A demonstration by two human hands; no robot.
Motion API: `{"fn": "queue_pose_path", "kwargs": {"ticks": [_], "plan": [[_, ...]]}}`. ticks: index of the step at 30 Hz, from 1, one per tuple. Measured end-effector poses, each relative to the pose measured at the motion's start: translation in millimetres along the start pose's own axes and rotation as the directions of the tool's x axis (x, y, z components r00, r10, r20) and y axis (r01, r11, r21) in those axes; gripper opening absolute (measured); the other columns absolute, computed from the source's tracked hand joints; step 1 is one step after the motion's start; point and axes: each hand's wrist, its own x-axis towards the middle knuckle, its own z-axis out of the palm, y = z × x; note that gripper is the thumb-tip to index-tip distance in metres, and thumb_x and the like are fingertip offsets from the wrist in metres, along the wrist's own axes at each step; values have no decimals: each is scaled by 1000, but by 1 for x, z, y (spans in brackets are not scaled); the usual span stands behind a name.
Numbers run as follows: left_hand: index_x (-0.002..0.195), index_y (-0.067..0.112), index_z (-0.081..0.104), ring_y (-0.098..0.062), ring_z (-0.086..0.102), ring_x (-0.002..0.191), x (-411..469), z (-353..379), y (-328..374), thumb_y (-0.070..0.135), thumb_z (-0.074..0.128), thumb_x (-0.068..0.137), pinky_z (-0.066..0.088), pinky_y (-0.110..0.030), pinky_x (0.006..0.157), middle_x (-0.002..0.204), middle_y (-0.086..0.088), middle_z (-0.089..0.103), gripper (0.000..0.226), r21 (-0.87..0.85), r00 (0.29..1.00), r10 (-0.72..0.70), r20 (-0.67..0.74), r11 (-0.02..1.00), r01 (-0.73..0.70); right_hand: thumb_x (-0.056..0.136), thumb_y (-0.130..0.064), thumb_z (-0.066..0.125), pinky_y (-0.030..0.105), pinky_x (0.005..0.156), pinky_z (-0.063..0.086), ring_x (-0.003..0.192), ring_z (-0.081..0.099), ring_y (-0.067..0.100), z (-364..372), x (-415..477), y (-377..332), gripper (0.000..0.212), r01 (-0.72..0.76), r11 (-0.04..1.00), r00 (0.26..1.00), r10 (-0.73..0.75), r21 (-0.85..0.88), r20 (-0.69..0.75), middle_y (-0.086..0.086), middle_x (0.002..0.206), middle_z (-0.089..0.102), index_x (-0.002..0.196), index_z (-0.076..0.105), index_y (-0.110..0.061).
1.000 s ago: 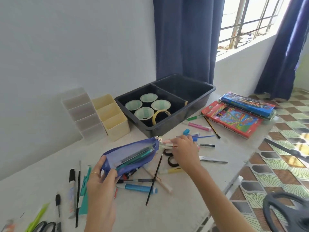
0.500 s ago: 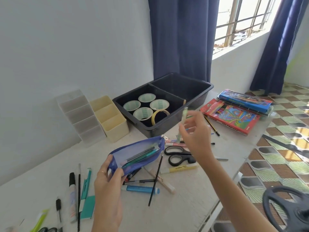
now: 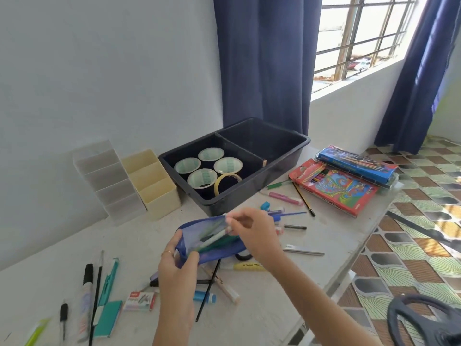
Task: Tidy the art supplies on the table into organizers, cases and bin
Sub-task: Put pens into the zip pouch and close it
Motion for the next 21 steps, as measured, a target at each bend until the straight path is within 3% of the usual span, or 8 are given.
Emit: {"fn": "queue_pose_path", "kwargs": {"ticks": [2, 4, 6, 8, 11, 14, 16, 21], "plan": [[134, 26, 47, -23, 54, 115, 0, 3, -1, -6, 52, 89, 48, -28, 82, 133, -6, 50, 56, 87, 999, 31, 12, 996, -32, 88, -16, 63, 21, 84, 48, 90, 57, 9, -3, 3, 12, 14, 181, 922, 983, -176, -343, 46, -3, 97, 63, 100, 70, -14], [136, 26, 44, -22, 50, 121, -2, 5, -2, -6, 50, 89, 47, -27, 88, 139, -4, 46, 57, 165, 998, 59, 36, 984, -64, 87, -14, 64, 18, 82, 45, 91, 53, 8, -9, 4, 17, 13, 335, 861, 940, -333, -383, 74, -4, 97, 60, 98, 71, -13], [139, 26, 40, -17, 39, 131, -5, 6, -2, -4, 46, 92, 41, -26, 94, 147, 2, 35, 56, 253, 992, 109, 69, 960, -123, 85, -9, 66, 17, 75, 47, 85, 54, 8, -20, 6, 21, 10, 365, 872, 922, -386, -327, -1, -5, 90, 59, 92, 72, -13], [136, 24, 44, -11, 33, 132, -6, 7, -2, -2, 41, 95, 42, -23, 93, 149, 7, 28, 49, 300, 985, 151, 84, 939, -169, 84, -5, 66, 12, 68, 46, 78, 56, 6, -35, 8, 27, 13, 307, 912, 935, -343, -271, -96, -4, 87, 62, 89, 70, -16], [127, 18, 52, -5, 36, 121, -4, 7, -1, -2, 40, 96, 44, -12, 79, 143, 7, 33, 40, 312, 987, 148, 70, 936, -163, 83, -3, 64, 10, 60, 45, 72, 57, 7, -52, 7, 39, 16, 118, 967, 974, -157, -226, -164, 1, 86, 64, 85, 63, -19], [130, 14, 50, -4, 39, 113, 0, 10, -3, -3, 41, 94, 42, -3, 58, 128, 7, 39, 40, 310, 987, 158, 29, 937, -159, 83, -19, 68, 12, 54, 39, 70, 55, 7, -55, 0, 52, 10, -70, 965, 995, 51, -254, -80, 1, 84, 62, 87, 59, -19], [128, 12, 50, -5, 40, 110, 0, 11, -5, -5, 42, 94, 41, 0, 53, 123, 6, 39, 40, 306, 985, 171, 6, 938, -164, 81, -33, 71, 16, 57, 38, 72, 54, 8, -49, -8, 62, 20, -127, 933, 990, 139, -336, 12, -1, 85, 59, 90, 57, -21], [127, 13, 51, -4, 41, 110, -3, 16, -14, -7, 44, 91, 40, 4, 57, 123, 7, 40, 41, 302, 974, 227, 7, 928, -218, 80, -30, 72, 20, 64, 46, 76, 53, 10, -36, -21, 77, 21, -76, 922, 997, 83, -379, 3, -3, 89, 53, 80, 52, -23]]}}
